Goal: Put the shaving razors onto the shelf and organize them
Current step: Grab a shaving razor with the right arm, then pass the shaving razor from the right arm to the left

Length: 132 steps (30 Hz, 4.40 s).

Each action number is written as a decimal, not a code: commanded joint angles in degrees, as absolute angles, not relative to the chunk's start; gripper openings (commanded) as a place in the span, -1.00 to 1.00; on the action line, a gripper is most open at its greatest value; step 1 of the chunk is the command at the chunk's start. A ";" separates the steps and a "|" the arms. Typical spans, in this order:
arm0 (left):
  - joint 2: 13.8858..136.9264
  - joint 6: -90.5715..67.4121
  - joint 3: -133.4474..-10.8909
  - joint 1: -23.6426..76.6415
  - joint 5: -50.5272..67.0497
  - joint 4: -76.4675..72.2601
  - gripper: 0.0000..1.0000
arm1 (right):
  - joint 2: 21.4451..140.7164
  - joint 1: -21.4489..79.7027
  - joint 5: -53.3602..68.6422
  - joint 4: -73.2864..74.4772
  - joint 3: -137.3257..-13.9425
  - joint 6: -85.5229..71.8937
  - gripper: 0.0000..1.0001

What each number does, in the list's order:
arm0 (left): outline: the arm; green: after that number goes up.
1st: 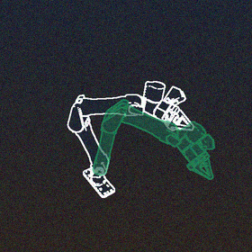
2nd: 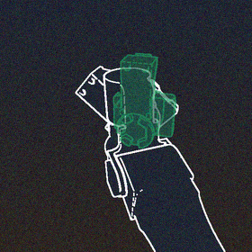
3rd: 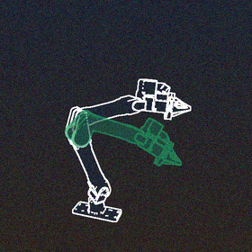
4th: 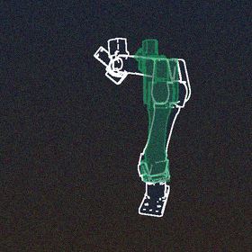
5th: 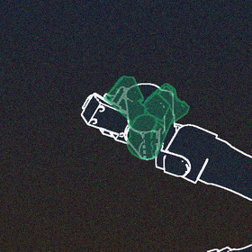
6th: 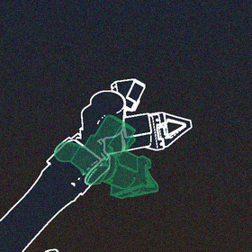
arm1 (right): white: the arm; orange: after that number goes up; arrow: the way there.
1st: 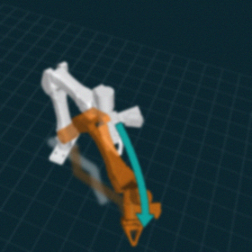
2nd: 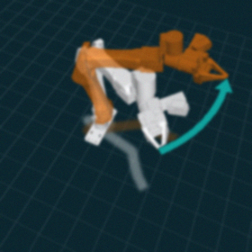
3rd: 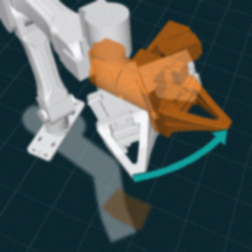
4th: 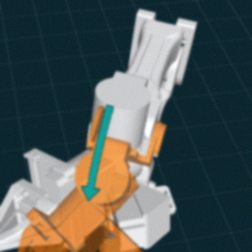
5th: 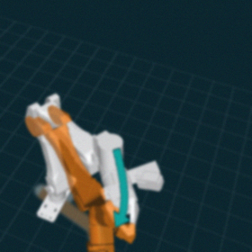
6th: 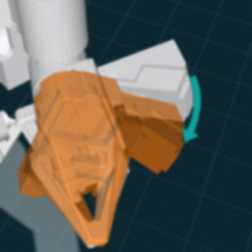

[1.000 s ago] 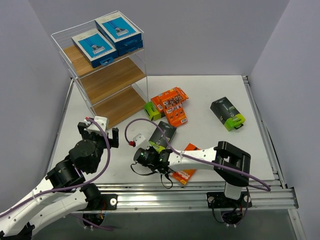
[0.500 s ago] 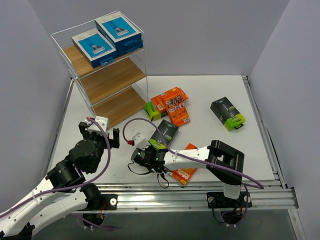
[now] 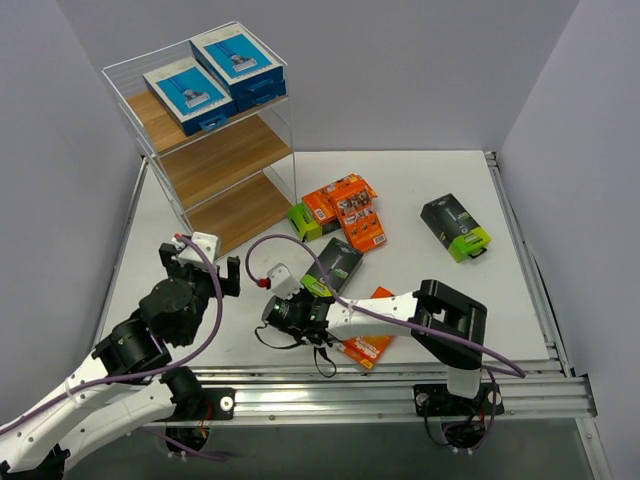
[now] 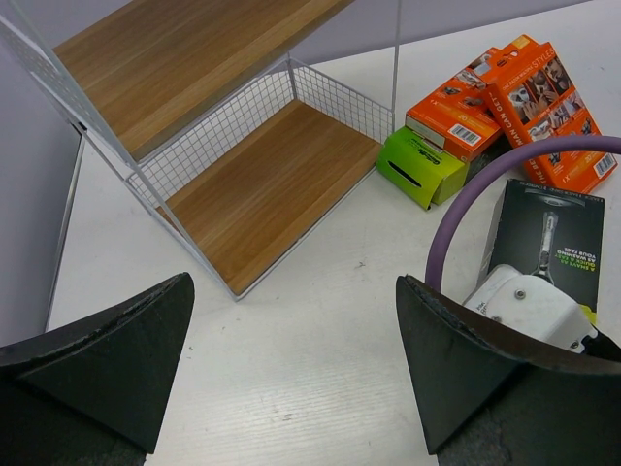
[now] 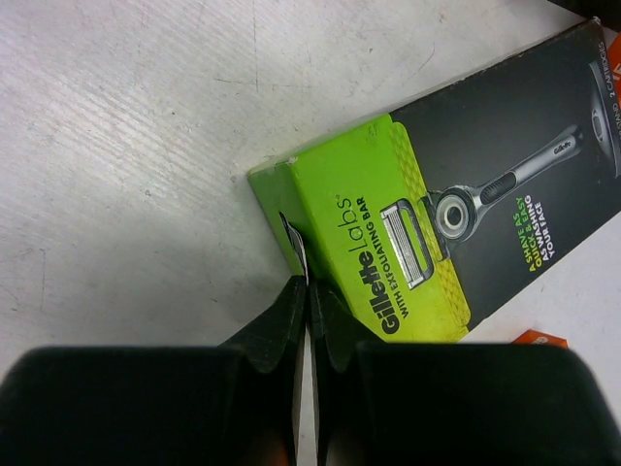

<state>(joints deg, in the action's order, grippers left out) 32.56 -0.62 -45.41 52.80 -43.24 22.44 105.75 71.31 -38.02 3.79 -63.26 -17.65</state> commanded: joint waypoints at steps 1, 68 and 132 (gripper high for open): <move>32.87 -0.09 -46.05 52.56 -43.24 20.30 0.88 | 101.61 71.37 -39.38 5.98 -65.92 -16.70 -1.00; 41.31 -91.76 -15.21 48.34 0.00 -6.94 0.88 | 71.10 89.65 -37.97 -10.20 -46.41 -29.09 -1.00; 29.10 -65.75 -27.94 35.42 0.63 15.37 -0.77 | 62.23 96.15 -46.76 -10.01 -40.96 -43.24 0.21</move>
